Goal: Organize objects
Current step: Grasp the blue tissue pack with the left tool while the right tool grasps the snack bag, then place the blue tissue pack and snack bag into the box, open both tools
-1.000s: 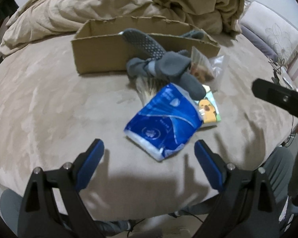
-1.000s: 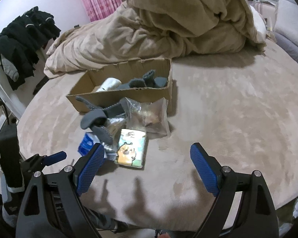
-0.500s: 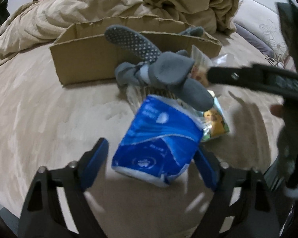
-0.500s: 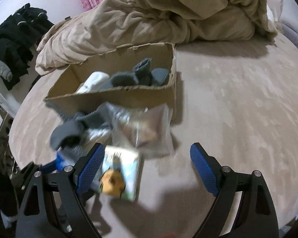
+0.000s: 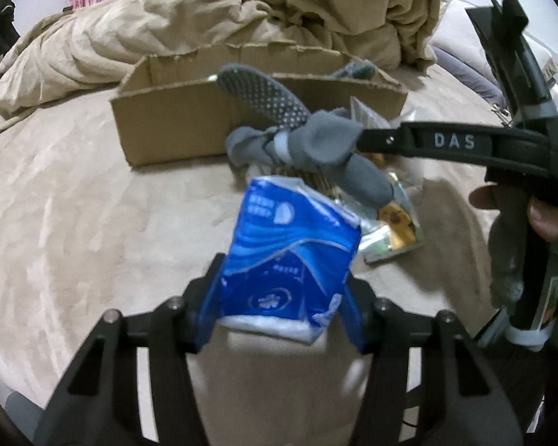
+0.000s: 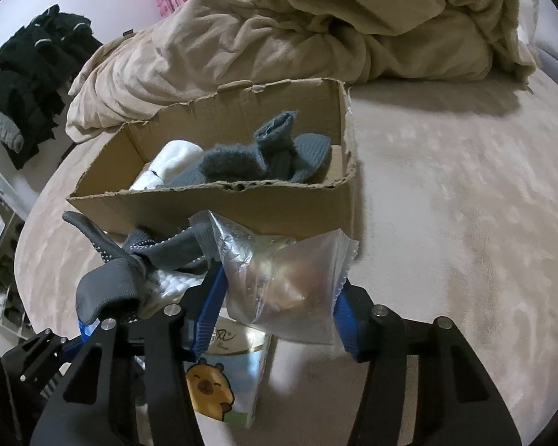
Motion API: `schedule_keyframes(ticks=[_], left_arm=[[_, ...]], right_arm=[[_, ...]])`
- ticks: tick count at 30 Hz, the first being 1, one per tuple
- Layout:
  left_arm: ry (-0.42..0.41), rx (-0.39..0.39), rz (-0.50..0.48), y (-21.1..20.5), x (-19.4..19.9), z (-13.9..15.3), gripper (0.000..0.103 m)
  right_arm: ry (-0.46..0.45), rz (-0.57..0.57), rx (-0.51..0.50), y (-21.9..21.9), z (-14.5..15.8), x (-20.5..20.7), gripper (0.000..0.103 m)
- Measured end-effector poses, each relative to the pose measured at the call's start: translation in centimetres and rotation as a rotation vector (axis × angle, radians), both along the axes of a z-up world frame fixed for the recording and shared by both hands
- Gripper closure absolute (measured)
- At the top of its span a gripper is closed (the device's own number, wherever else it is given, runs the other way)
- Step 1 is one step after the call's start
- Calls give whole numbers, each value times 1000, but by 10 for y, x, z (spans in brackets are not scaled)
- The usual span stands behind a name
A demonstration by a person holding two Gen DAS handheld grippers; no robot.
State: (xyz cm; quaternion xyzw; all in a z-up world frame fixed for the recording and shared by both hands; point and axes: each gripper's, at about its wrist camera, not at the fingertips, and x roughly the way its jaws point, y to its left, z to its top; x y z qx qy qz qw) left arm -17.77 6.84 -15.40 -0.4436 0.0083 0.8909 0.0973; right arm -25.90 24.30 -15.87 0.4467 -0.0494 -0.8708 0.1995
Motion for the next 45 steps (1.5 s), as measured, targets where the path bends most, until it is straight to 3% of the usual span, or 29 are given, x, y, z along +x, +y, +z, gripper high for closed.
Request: schedule_keyframes(ticks=[9,23,29,38,45], left_arm=[[46,33,22,-8,11,31,48],[144,103,77,-39,35,113,48],[187,115,97,-54,30,135,48],[264,102,130,-76,-5,164,48],[255,117,138,-84,-49,154,48]], right_arm=[[81,-35,8,15,38,29,47],[178,-3,-27,26,114,90,46],[234,15,-42,21,143,100,46],[312,27,-49,6,171,74,46],[324,55,-53,-13,165,41,46]])
